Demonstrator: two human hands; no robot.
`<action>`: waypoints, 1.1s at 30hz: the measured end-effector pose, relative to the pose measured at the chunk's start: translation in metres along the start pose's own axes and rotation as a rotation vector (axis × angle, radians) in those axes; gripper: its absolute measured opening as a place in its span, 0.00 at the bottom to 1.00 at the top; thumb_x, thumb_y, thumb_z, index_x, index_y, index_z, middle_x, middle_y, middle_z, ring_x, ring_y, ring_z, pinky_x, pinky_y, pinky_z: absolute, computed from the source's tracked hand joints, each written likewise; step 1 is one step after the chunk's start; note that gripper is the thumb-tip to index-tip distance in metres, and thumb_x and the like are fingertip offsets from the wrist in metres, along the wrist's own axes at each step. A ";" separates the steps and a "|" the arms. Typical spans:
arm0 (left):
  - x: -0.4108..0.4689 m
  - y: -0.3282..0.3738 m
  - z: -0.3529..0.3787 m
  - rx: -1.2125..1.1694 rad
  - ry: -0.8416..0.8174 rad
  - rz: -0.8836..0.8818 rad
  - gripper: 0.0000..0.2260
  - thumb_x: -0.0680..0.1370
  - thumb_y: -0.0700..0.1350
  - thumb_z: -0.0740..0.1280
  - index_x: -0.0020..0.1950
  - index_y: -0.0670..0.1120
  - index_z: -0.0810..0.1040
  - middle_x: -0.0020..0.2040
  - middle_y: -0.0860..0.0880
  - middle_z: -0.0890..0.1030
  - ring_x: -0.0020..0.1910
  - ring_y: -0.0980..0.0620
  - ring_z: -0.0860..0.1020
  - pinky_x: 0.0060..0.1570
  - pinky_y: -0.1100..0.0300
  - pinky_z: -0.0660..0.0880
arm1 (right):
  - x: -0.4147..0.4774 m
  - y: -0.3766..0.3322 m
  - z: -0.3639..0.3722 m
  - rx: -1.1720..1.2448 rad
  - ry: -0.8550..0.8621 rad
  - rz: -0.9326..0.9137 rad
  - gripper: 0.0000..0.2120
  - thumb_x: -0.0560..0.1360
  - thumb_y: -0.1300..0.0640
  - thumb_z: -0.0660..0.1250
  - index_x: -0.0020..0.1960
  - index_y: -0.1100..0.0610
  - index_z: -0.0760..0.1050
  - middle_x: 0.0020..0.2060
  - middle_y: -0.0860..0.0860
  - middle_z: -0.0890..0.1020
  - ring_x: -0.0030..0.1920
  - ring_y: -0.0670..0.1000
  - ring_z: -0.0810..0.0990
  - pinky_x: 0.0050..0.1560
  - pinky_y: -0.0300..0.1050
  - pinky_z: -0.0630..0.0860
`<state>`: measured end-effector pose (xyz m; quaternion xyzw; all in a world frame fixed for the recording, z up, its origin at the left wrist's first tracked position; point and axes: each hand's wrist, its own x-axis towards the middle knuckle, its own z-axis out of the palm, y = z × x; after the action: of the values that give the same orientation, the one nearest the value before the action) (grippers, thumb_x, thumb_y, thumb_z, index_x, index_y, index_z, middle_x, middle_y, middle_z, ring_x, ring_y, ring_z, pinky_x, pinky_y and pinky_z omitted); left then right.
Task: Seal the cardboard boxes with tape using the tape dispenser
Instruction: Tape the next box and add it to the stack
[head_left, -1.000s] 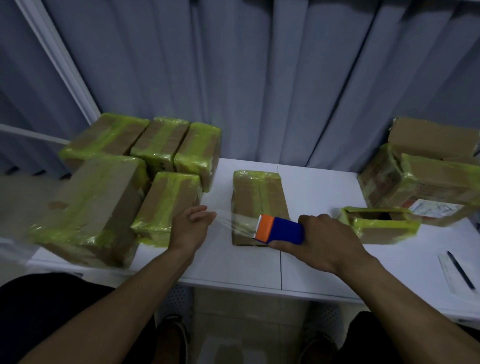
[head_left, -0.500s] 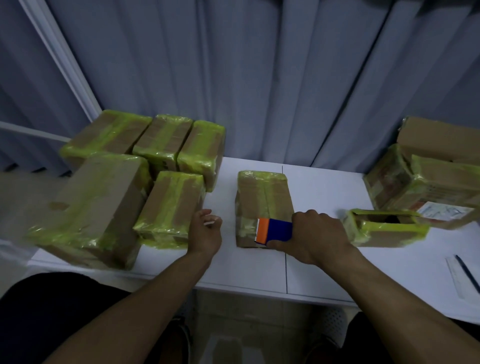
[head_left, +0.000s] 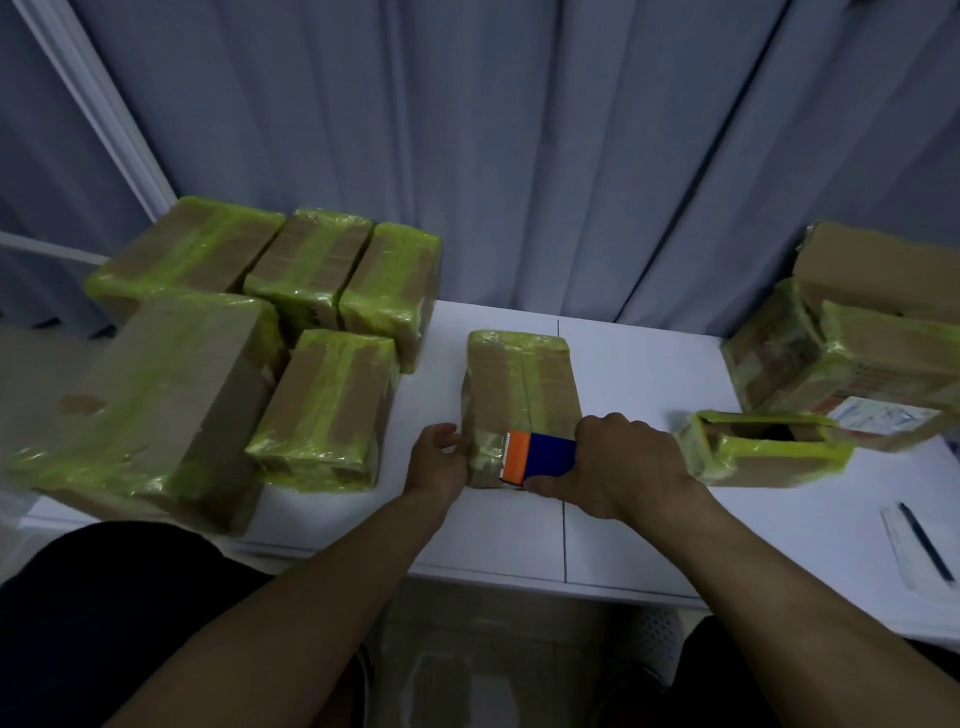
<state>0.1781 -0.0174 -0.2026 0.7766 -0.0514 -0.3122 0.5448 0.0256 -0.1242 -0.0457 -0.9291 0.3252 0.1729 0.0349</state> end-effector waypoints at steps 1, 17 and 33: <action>0.002 -0.001 -0.001 0.005 -0.004 -0.020 0.22 0.78 0.45 0.71 0.71 0.44 0.71 0.64 0.47 0.74 0.59 0.50 0.74 0.50 0.68 0.74 | 0.000 0.001 0.000 0.004 0.004 0.003 0.37 0.68 0.21 0.64 0.59 0.52 0.72 0.44 0.47 0.74 0.42 0.48 0.76 0.44 0.43 0.73; -0.021 0.004 -0.030 0.245 -0.160 0.597 0.11 0.82 0.43 0.64 0.65 0.49 0.77 0.61 0.53 0.80 0.52 0.62 0.81 0.51 0.62 0.80 | -0.002 0.005 0.003 0.037 0.016 0.013 0.36 0.66 0.21 0.65 0.55 0.51 0.70 0.45 0.47 0.76 0.42 0.49 0.77 0.44 0.43 0.75; 0.016 0.010 -0.040 0.754 -0.171 1.224 0.16 0.80 0.58 0.62 0.60 0.53 0.83 0.62 0.54 0.81 0.64 0.53 0.76 0.58 0.56 0.78 | -0.007 0.008 0.011 0.059 0.069 0.006 0.35 0.69 0.23 0.65 0.60 0.51 0.73 0.51 0.49 0.81 0.49 0.50 0.82 0.44 0.43 0.73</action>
<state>0.2149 0.0042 -0.1925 0.7165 -0.6238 0.0282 0.3110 0.0124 -0.1243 -0.0534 -0.9321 0.3337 0.1312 0.0505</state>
